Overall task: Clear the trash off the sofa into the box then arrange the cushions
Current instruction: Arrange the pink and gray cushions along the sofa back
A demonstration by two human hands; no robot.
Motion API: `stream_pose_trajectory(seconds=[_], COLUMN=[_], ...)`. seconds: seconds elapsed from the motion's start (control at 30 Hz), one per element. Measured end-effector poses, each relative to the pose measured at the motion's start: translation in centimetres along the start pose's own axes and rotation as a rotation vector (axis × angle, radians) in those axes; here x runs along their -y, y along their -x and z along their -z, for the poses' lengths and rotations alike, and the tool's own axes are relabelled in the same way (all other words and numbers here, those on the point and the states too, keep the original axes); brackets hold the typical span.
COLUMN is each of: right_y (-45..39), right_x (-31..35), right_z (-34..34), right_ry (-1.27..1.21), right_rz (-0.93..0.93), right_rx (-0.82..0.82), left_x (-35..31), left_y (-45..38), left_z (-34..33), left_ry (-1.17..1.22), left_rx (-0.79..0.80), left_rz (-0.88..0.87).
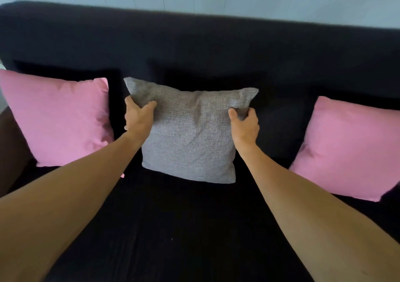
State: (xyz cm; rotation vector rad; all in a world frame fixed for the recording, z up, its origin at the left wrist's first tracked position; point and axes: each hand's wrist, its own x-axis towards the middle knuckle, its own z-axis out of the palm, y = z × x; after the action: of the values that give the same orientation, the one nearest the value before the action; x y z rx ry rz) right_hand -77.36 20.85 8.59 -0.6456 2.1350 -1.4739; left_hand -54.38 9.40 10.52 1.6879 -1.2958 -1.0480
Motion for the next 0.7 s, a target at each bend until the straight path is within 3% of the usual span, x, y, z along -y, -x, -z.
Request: stream_pose_trajectory(seconds=[0.3, 0.57, 0.7], right_y=[-0.7, -1.9, -1.2], right_x=[0.6, -0.4, -0.1], right_z=[2.4, 4.3, 5.0], right_ry=[0.029, 0.072, 0.112], right_rz=[0.059, -0.101, -0.094], right_rx=[-0.173, 0.061, 0.08], left_x=[-1.5, -0.2, 0.2], left_y=[1.7, 1.8, 1.4], left_z=[-1.4, -1.5, -0.2], left_ry=[0.004, -0.006, -0.056], left_rx=[0.088, 0.168, 0.201], left_rz=[-0.058, -0.086, -0.115])
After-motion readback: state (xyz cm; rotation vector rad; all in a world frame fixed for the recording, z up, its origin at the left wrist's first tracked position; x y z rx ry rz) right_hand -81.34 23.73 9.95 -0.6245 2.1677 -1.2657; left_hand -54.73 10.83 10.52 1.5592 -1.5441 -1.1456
